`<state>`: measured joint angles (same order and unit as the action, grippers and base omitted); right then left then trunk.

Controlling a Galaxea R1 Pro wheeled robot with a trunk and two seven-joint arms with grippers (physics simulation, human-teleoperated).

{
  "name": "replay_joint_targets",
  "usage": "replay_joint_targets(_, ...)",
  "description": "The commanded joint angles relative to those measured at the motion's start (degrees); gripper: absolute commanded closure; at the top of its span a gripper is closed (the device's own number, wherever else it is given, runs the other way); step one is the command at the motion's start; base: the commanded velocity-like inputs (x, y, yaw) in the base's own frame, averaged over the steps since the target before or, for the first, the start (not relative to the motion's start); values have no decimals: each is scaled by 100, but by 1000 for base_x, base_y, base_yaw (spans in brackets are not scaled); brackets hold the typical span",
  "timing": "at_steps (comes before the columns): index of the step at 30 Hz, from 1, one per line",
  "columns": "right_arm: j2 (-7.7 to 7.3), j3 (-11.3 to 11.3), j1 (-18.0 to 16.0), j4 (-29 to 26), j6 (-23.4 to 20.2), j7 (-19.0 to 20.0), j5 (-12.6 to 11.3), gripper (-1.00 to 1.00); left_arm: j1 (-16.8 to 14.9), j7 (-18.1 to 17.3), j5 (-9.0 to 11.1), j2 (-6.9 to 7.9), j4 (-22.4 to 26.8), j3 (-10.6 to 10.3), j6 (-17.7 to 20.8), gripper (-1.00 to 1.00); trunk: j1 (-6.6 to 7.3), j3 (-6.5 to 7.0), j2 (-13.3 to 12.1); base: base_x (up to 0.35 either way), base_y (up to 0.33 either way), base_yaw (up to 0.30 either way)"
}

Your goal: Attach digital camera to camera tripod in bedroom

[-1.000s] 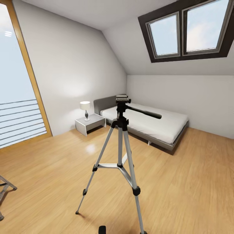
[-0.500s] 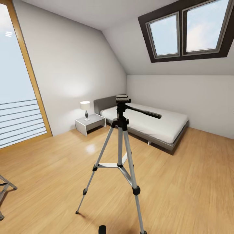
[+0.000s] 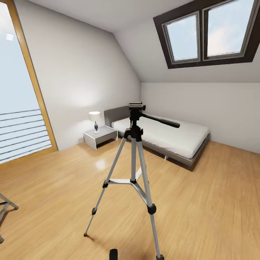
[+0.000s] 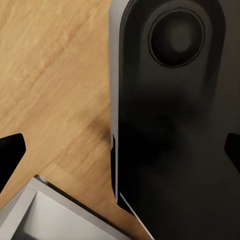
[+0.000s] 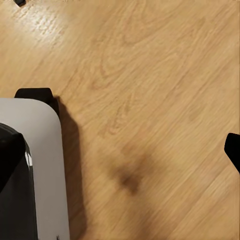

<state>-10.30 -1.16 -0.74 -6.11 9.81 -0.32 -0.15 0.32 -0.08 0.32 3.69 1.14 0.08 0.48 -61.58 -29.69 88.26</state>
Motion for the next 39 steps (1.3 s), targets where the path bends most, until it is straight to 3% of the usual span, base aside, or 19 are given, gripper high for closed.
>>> replay_joint_targets(1,1,-9,-4,5,25,-3,-2,-100,3,-1,3,0,13,0,5,-100,-23,-23,44,0,0,0)
replay_joint_targets(15,2,-8,-4,5,121,-3,3,-100,3,6,6,90,58,42,-33,-100,-330,-274,605,0,0,0)
replay_joint_targets(16,2,-5,-5,5,238,-3,5,-100,3,2,11,214,160,86,-33,-100,-352,-292,645,0,0,0)
replay_joint_targets(21,0,0,-4,5,396,-3,6,-100,3,4,20,408,539,195,-19,-100,-462,-382,846,0,0,0)
replay_joint_targets(26,-2,1,-4,0,500,-3,6,-100,3,7,26,540,1022,519,-3,-100,-572,-472,1046,0,0,0)
replay_joint_targets(33,-11,5,-5,-196,656,-3,20,-100,3,-2,27,593,1768,1085,19,-100,-725,-597,1327,0,0,0)
replay_joint_targets(39,-20,10,-4,-549,758,-5,33,-100,3,-3,26,594,2552,1329,105,-100,-857,-705,1568,0,0,0)
